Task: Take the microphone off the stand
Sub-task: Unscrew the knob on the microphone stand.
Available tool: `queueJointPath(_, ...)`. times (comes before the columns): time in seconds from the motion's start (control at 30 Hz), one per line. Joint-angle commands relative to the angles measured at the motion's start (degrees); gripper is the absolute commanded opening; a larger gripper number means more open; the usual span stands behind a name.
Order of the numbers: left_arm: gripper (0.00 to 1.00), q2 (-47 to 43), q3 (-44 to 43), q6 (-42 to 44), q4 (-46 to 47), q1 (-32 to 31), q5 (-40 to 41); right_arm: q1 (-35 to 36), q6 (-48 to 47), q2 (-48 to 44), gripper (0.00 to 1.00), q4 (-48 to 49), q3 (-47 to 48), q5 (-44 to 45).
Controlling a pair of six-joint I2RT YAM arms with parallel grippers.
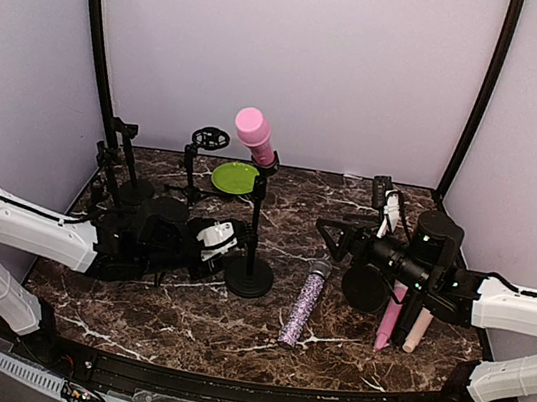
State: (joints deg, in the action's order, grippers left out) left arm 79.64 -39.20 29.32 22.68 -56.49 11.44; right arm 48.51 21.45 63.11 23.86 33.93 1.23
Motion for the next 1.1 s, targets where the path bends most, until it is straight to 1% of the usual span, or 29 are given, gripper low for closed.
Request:
queueJointPath(0.0,0.51,1.9,-2.2,3.5,1.6,-0.4,1.6,0.4,-0.5,0.4,0.86,1.4,0.5,0.5)
queueJointPath(0.2,0.50,4.4,-4.3,5.5,1.8,-0.5,4.2,0.4,-0.3,-0.8,0.86,1.6,-0.5,0.7)
queueJointPath(0.5,0.49,5.9,-5.1,7.0,2.3,-0.7,5.7,0.5,-0.3,-1.8,0.87,1.3,-1.1,1.2)
queueJointPath(0.57,0.46,6.0,-5.4,6.4,2.1,-0.7,5.5,0.4,-0.2,-1.8,0.87,1.4,-1.1,1.2)
queueJointPath(0.77,0.38,5.3,-6.0,2.9,1.5,-0.7,5.4,0.5,0.0,-1.1,0.87,1.4,-0.8,0.7)
queueJointPath(0.97,0.36,5.0,-7.4,-5.8,-2.9,0.2,1.2,0.4,0.2,-1.5,0.87,1.1,-0.5,0.6)
queueJointPath(1.07,0.37,4.3,-6.8,-9.4,-3.5,1.3,-1.8,0.4,0.4,-1.7,0.87,1.0,-0.5,0.6)
